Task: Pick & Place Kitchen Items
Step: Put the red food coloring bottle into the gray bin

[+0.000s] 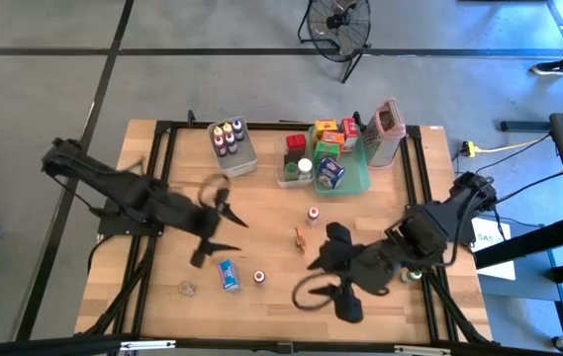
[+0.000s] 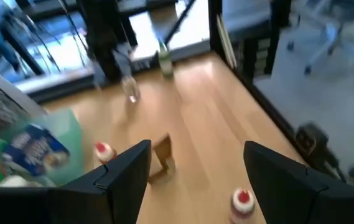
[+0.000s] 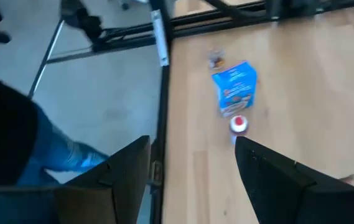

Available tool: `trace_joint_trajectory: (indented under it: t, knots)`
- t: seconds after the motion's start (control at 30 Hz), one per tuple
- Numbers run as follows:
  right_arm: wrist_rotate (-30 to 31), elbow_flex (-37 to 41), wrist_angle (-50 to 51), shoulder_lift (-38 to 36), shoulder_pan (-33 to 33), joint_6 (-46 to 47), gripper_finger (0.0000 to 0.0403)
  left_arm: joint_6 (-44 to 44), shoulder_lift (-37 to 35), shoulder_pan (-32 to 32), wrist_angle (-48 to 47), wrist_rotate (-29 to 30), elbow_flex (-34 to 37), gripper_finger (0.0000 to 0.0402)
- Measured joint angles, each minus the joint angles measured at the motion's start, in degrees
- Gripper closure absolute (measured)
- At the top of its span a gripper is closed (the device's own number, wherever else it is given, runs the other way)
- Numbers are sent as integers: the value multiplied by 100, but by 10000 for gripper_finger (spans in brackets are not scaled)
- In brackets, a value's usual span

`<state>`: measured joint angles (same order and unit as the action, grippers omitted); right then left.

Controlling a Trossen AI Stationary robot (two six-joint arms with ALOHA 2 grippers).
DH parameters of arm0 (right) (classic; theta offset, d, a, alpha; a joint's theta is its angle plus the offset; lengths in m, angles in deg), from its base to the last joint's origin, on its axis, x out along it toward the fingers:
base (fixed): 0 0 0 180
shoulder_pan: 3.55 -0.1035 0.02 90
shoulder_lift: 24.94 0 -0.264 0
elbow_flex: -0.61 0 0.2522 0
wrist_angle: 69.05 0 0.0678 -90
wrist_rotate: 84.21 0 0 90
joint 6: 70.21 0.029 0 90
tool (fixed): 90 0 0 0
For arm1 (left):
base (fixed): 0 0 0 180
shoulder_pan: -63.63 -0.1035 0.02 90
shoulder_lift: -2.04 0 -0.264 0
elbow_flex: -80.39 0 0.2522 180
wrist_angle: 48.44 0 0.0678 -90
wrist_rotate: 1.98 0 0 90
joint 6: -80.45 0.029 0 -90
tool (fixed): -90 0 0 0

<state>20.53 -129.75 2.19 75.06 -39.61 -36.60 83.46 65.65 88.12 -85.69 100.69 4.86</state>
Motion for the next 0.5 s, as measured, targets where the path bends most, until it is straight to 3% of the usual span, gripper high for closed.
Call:
trace_joint_trajectory:
  t: [0.2, 0.5]
  knots:
    - [3, 0, 23, 0, -247, -285, 165, -597, 900, 126, -99, -138, -445, 151]
    - [5, 0, 280, 0, -583, -406, 165, -1509, 1473, 131, -237, -173, -539, 151]
